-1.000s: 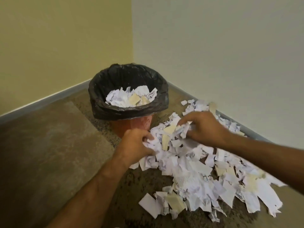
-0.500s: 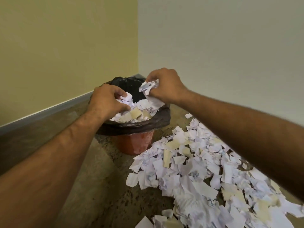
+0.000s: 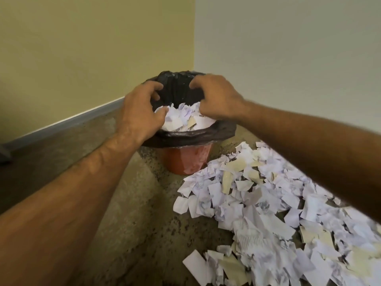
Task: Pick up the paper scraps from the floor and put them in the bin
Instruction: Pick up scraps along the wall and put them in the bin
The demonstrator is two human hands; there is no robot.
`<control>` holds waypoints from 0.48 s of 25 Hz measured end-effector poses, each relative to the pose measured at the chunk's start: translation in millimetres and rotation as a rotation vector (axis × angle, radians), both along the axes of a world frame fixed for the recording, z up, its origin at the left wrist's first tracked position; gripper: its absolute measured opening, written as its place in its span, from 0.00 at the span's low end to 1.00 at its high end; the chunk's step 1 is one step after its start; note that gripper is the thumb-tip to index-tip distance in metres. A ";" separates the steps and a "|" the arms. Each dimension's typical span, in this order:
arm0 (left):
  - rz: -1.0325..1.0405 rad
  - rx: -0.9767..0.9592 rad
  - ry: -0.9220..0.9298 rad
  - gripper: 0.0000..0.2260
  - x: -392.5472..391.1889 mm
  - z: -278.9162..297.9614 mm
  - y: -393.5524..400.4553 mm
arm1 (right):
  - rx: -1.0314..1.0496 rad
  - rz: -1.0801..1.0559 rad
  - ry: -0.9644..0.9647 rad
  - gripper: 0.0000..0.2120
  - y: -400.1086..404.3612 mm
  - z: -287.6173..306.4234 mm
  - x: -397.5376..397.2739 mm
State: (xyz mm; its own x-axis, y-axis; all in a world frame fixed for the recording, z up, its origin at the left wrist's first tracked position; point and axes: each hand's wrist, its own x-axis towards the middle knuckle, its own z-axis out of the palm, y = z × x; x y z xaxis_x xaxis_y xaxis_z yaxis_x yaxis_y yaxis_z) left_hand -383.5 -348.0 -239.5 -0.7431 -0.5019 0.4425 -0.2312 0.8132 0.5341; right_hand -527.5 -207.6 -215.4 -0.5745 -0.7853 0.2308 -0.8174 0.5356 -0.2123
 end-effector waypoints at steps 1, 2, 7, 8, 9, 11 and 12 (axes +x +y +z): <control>-0.060 -0.007 0.106 0.15 10.7 -1.6 5.7 | -0.064 0.017 0.039 0.23 7.8 2.5 7.2; -0.148 -0.035 0.181 0.10 23.5 -6.2 12.3 | -0.113 0.047 0.060 0.18 18.1 2.1 16.5; -0.459 -0.190 -0.225 0.14 96.5 -94.9 34.4 | 0.062 0.224 -0.126 0.10 105.1 -70.4 74.0; -0.410 -0.074 -0.459 0.16 111.2 -121.5 34.8 | 0.175 0.221 -0.211 0.14 125.2 -92.9 86.3; -0.320 0.067 -0.719 0.22 126.4 -144.0 35.5 | 0.296 0.217 -0.281 0.19 143.4 -114.1 97.7; -0.161 0.361 -1.152 0.51 158.0 -177.3 45.1 | 0.528 0.239 -0.343 0.29 176.2 -153.1 119.9; -0.117 0.479 -1.269 0.63 173.0 -191.4 53.9 | 0.622 0.262 -0.356 0.34 188.9 -168.2 129.9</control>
State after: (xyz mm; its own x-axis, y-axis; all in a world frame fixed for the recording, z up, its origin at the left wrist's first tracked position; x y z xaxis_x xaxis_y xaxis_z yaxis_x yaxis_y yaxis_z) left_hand -210.5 -294.1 -430.9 -0.5531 -0.3184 -0.7699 -0.7134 0.6583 0.2402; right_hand -397.6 -18.6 -383.6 -0.3085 -0.8307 -0.4635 -0.8727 0.4410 -0.2095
